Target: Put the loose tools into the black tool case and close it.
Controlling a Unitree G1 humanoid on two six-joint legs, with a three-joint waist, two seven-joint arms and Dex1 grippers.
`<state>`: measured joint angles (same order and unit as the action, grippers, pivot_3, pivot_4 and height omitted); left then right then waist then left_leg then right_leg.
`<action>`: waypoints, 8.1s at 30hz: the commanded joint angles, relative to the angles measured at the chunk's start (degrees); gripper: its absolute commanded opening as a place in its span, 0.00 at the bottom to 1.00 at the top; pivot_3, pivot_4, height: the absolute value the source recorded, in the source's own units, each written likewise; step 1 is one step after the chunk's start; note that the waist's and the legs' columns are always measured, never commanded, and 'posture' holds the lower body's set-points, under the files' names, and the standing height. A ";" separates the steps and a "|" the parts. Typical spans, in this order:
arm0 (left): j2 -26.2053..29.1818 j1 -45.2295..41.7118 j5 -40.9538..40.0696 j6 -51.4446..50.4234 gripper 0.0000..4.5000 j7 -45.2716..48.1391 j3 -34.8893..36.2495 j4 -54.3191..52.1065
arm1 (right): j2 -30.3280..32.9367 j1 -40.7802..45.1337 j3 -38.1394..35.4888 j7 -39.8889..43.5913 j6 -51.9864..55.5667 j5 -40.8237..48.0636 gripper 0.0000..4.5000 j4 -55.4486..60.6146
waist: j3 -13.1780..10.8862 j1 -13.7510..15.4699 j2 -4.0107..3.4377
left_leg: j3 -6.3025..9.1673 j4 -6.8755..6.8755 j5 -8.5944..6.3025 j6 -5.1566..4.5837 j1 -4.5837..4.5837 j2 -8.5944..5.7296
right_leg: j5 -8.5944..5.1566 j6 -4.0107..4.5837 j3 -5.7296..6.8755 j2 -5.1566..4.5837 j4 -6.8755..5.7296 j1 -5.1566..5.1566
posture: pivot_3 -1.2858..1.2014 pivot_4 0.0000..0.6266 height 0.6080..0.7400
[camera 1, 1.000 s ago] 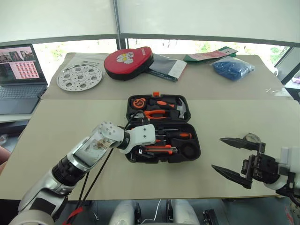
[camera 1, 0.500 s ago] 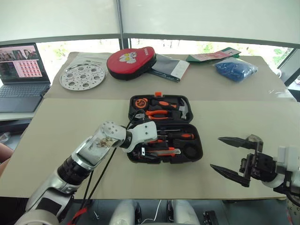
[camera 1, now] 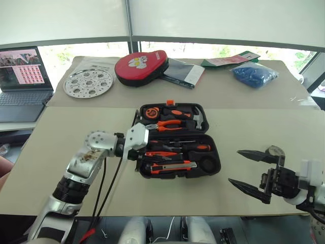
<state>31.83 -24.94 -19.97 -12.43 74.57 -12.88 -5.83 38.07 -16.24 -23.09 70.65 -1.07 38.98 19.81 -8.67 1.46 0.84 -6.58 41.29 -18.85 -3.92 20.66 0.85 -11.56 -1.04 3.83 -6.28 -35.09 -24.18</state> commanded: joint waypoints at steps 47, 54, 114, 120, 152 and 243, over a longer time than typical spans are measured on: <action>6.61 20.50 -20.13 5.01 1.00 3.90 29.59 1.43 | -2.83 -19.40 -23.08 -24.11 8.38 -7.62 1.00 -3.46 | 0.41 -0.72 -0.44 | 0.05 -0.25 -0.15 -0.17 0.00 -0.01 | -0.19 0.14 -0.08 -0.37 0.09 -0.08 | 0.52 0.24 1.00; 5.98 20.12 -21.52 1.41 1.00 1.60 27.13 -3.42 | 20.38 -2.90 -10.64 -19.80 24.38 -11.41 1.00 -12.45 | 0.35 -1.70 -0.41 | -0.16 -0.31 -0.05 -0.35 -0.23 -0.02 | -0.02 0.41 -0.25 -0.44 0.06 -0.03 | 0.52 0.24 1.00; 6.09 23.33 -14.60 7.76 1.00 5.20 21.08 -3.14 | 17.42 44.08 42.35 -8.35 55.43 -16.21 0.18 0.43 | 0.18 -1.00 -0.50 | 0.01 -0.21 0.21 0.08 0.70 -0.02 | 0.14 0.10 0.29 -0.21 0.07 -0.81 | 0.52 0.24 1.00; 6.36 24.17 -14.47 9.18 1.00 5.41 21.76 -2.15 | 18.66 48.11 42.65 -3.64 56.94 -13.83 0.58 2.64 | 0.18 -1.16 -0.47 | 0.00 -0.21 0.22 0.08 0.67 0.00 | 0.14 0.11 0.27 -0.19 0.06 -0.81 | 0.52 0.24 1.00; -4.87 2.85 0.61 -10.75 0.01 -26.37 10.71 12.01 | -1.80 49.26 30.16 -4.52 -0.56 -30.10 0.02 -47.42 | 0.09 -2.17 -0.25 | 0.01 -0.35 0.49 0.34 0.45 0.02 | 0.33 -0.09 0.43 0.06 0.05 -0.34 | 0.52 0.24 1.00; 8.59 24.95 3.44 31.30 0.67 -17.89 22.03 12.31 | 14.14 13.37 18.76 -28.96 -36.07 -35.55 0.68 -27.06 | -0.11 -1.15 -0.18 | -0.38 -0.93 0.60 0.20 -0.37 0.04 | 0.28 0.22 0.04 -0.28 0.08 -0.12 | 0.52 0.24 1.00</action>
<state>39.64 1.42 -13.95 21.24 55.83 8.40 7.41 51.05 -1.83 -1.24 40.18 -38.49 -1.40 -11.11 -8.77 0.31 0.66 -6.95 40.36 -18.26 -3.72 20.27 0.90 -11.29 -0.83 3.87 -6.57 -35.01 -24.27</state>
